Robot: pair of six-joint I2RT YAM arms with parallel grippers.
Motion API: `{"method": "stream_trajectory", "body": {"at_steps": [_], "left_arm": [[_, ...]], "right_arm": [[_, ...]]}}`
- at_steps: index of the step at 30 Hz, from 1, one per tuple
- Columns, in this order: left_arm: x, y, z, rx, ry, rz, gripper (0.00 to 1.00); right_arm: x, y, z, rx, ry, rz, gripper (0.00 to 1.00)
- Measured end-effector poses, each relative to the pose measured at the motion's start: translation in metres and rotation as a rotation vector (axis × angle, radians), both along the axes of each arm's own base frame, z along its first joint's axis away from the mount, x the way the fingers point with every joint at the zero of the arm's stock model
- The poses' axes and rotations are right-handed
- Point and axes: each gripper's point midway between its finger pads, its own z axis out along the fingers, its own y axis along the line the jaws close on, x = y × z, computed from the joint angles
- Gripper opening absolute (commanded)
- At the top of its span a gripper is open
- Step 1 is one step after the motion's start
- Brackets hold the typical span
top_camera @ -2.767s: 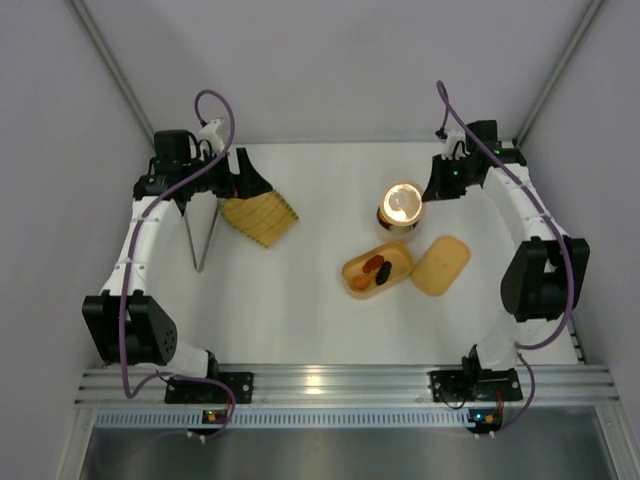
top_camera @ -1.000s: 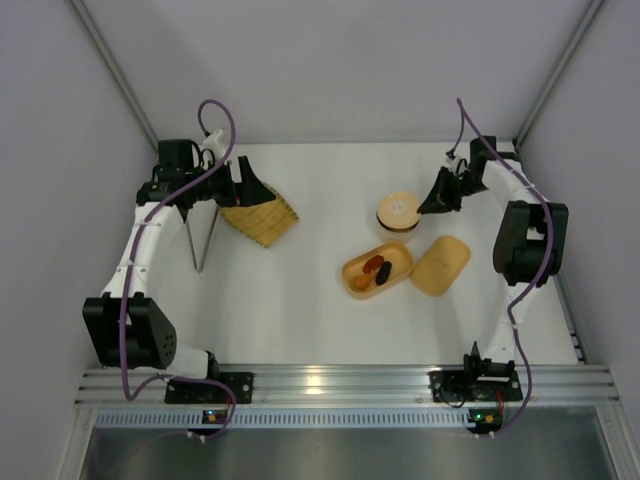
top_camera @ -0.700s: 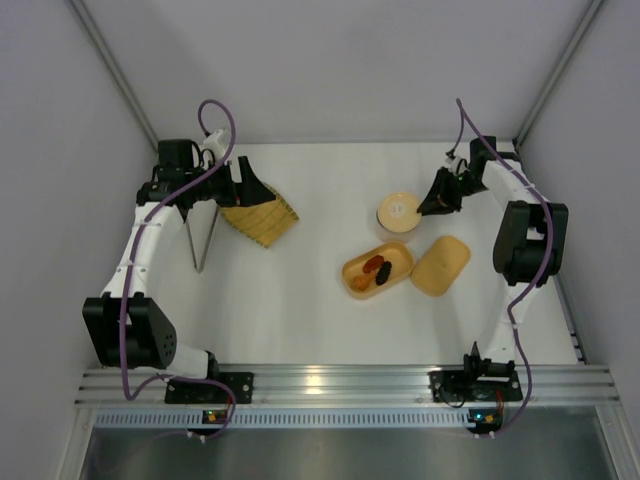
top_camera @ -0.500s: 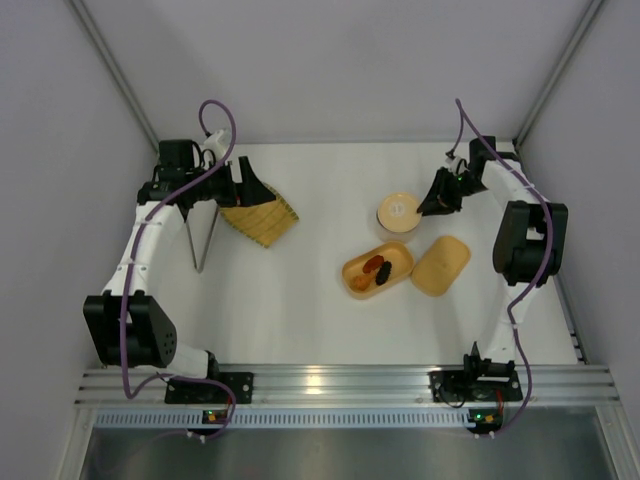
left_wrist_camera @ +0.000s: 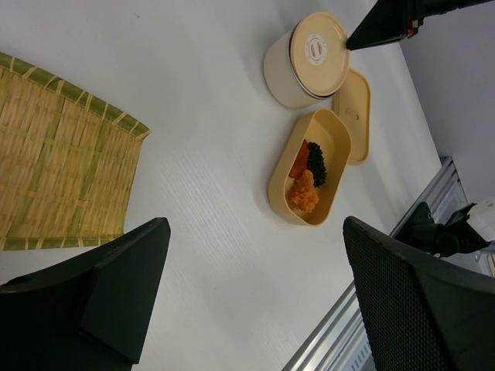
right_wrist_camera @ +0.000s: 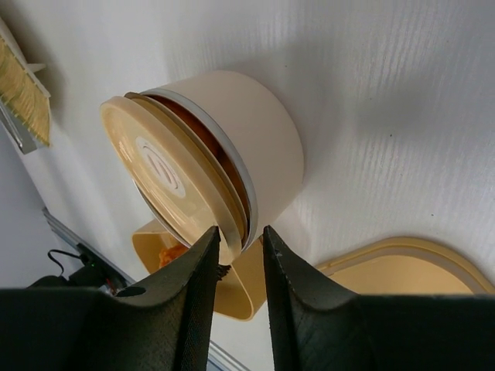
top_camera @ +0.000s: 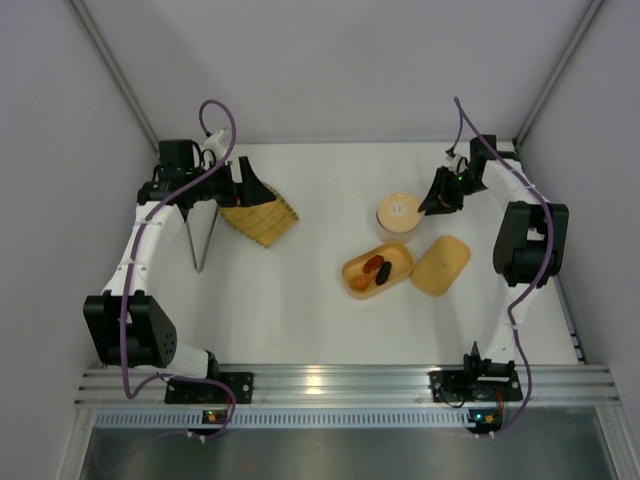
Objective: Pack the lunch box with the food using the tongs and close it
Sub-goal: Close the box lid on the packing box.
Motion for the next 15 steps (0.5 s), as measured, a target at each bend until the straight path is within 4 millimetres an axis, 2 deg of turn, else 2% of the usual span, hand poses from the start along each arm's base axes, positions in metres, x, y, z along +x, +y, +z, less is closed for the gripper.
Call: {"method": "stream_trajectory", "body": {"at_steps": [8,15], "left_arm": [[0.000,0.000,0.000,-0.001,0.000,-0.002,0.98],[-0.003,0.001,-0.005,0.013,-0.002,-0.012,0.98]], "right_arm": [[0.010,-0.004,0.023,-0.043,-0.121,0.050,0.40],[0.019,-0.002,0.037,-0.130,-0.232,0.132,0.38]]}}
